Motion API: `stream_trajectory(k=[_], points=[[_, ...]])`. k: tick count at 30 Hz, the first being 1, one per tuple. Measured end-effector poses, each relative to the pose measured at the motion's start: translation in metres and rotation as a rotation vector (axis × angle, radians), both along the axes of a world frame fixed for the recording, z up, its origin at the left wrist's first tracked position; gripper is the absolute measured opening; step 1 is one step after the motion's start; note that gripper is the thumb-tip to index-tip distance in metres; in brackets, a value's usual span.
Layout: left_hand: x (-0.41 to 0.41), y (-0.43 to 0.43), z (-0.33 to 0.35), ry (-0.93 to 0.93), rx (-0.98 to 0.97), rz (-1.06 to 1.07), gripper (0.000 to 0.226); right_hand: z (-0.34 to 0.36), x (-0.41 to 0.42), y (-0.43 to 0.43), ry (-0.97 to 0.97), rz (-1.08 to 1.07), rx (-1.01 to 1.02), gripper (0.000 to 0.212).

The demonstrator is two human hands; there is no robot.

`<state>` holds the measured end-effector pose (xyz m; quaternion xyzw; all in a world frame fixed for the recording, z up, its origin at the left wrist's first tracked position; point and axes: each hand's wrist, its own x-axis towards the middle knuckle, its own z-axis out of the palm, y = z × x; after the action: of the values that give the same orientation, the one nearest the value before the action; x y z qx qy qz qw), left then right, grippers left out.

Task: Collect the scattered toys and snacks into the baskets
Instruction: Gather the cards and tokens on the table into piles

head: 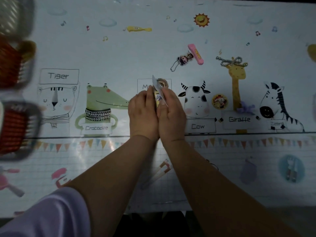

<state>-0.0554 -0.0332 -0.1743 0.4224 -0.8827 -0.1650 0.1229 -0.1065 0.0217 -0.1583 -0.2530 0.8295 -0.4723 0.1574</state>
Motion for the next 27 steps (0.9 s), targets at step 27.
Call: stream_trajectory(k=[27], points=[[-0.013, -0.038, 0.055, 1.031, 1.641, 0.615, 0.028, 0.069, -0.03, -0.051, -1.108, -0.586, -0.68, 0.017]])
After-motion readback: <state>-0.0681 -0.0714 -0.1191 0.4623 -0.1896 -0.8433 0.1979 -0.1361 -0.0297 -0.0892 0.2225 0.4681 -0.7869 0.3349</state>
